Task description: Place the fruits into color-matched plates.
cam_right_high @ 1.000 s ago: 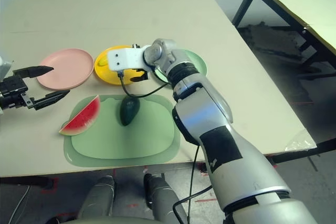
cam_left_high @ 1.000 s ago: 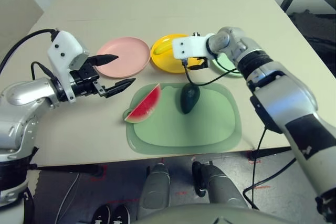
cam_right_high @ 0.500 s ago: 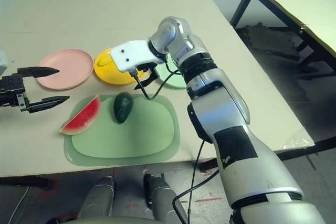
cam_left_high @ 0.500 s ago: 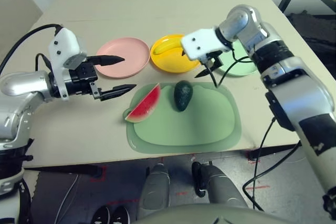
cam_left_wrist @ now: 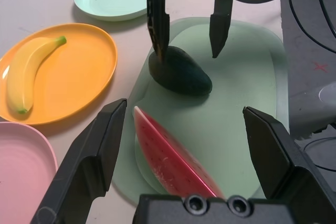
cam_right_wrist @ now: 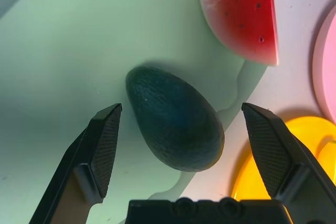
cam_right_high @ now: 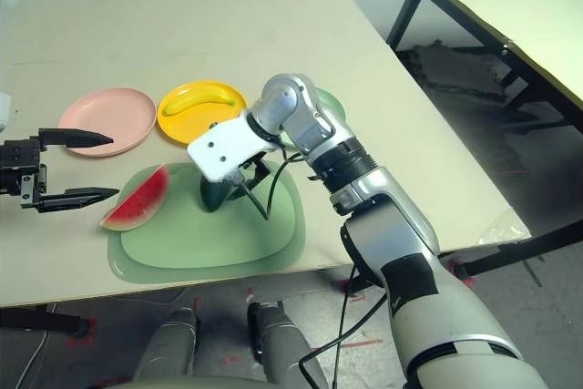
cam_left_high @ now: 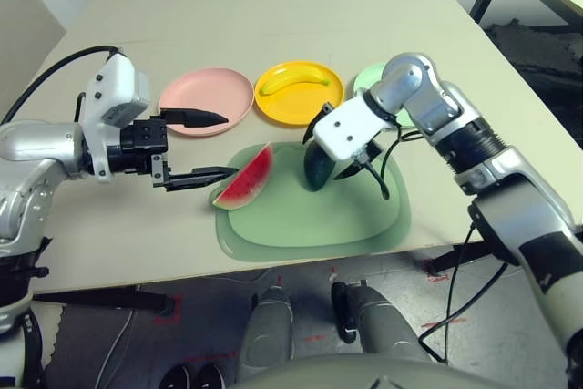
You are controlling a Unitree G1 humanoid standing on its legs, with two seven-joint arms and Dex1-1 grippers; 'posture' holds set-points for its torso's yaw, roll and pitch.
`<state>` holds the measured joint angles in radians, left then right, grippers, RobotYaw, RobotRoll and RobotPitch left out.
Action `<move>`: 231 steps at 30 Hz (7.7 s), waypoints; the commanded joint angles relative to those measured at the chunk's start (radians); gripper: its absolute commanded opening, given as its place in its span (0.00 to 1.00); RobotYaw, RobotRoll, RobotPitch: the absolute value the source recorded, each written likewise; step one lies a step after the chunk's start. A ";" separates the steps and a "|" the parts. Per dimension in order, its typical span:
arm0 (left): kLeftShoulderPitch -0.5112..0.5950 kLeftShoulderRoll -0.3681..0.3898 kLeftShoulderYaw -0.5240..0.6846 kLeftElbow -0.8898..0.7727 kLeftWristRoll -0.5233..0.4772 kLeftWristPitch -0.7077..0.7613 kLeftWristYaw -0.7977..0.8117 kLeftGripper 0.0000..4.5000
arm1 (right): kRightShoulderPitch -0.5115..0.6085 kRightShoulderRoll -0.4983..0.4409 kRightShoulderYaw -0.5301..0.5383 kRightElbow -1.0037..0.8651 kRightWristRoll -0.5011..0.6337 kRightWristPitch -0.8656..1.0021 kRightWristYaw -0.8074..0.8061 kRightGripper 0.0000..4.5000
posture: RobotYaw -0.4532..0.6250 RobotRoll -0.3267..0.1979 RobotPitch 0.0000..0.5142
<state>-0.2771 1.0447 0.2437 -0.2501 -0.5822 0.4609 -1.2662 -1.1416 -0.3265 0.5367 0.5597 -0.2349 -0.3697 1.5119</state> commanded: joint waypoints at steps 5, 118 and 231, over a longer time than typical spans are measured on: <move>0.038 0.009 0.014 -0.049 -0.018 0.016 0.008 1.00 | -0.043 0.028 0.034 0.089 -0.057 -0.047 -0.060 0.99 | 0.52 0.62 0.33; -0.226 0.012 -0.146 0.252 0.300 -0.650 -0.118 1.00 | 0.113 -0.227 -0.399 -0.212 0.325 1.039 0.026 0.99 | 0.49 0.62 0.37; -1.014 -0.057 -0.738 1.466 1.051 -1.170 0.081 0.46 | 1.130 -0.041 -0.412 -0.990 0.638 0.559 -0.819 1.00 | 0.40 0.62 0.33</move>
<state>-1.2834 0.9932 -0.4874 1.1882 0.4327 -0.7164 -1.2343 -0.0087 -0.3593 0.1137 -0.4004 0.4174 0.1574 0.7139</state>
